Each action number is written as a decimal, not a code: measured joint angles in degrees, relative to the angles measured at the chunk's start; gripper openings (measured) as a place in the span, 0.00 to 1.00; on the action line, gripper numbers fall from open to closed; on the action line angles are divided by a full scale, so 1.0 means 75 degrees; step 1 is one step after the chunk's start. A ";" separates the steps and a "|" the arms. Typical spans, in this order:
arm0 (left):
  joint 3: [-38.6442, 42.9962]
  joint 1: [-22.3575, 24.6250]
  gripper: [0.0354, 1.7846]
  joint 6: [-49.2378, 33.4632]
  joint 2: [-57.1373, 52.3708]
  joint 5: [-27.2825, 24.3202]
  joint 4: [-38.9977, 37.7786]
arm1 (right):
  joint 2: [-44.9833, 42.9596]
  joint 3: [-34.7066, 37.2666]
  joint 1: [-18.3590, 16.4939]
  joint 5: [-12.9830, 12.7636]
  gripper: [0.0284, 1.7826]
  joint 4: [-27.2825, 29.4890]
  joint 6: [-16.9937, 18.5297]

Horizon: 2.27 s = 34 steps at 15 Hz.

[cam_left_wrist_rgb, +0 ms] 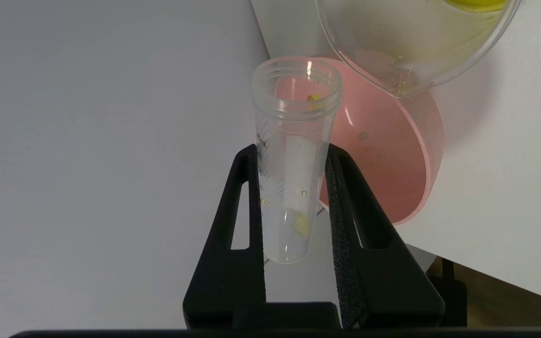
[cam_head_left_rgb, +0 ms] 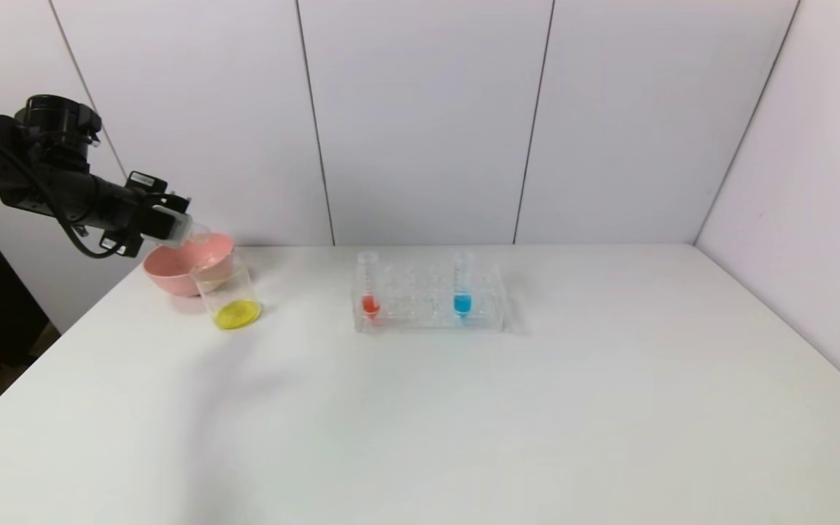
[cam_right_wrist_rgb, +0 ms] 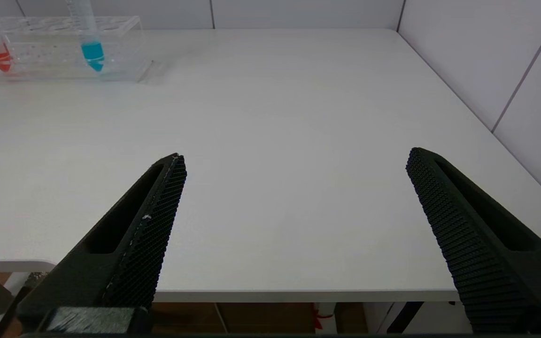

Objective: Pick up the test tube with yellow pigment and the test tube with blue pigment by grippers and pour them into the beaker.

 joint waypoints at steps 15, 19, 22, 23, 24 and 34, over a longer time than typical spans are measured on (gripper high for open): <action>-0.0023 0.0059 0.22 -0.3022 -0.0146 -0.1021 -0.0078 | 0.0000 0.0000 0.0000 0.0000 0.96 0.0000 0.0000; -0.0029 0.0091 0.22 -0.5439 -0.0202 -0.1676 -0.0163 | 0.0000 0.0000 0.0000 0.0000 0.96 0.0003 0.0000; -0.0015 0.0088 0.22 -0.7431 -0.0286 -0.1915 -0.0632 | 0.0000 0.0000 0.0000 0.0000 0.96 0.0000 0.0000; 0.0000 0.0088 0.22 -0.8233 -0.0323 -0.1921 -0.0938 | 0.0000 0.0000 0.0000 0.0000 0.96 0.0000 0.0000; 0.0010 0.0088 0.22 -0.9015 -0.0353 -0.1911 -0.1305 | 0.0000 0.0000 0.0000 0.0000 0.96 0.0000 0.0000; 0.3194 0.0169 0.22 -1.5003 -0.0889 0.1993 -0.7235 | 0.0000 0.0000 0.0000 0.0000 0.96 0.0000 0.0000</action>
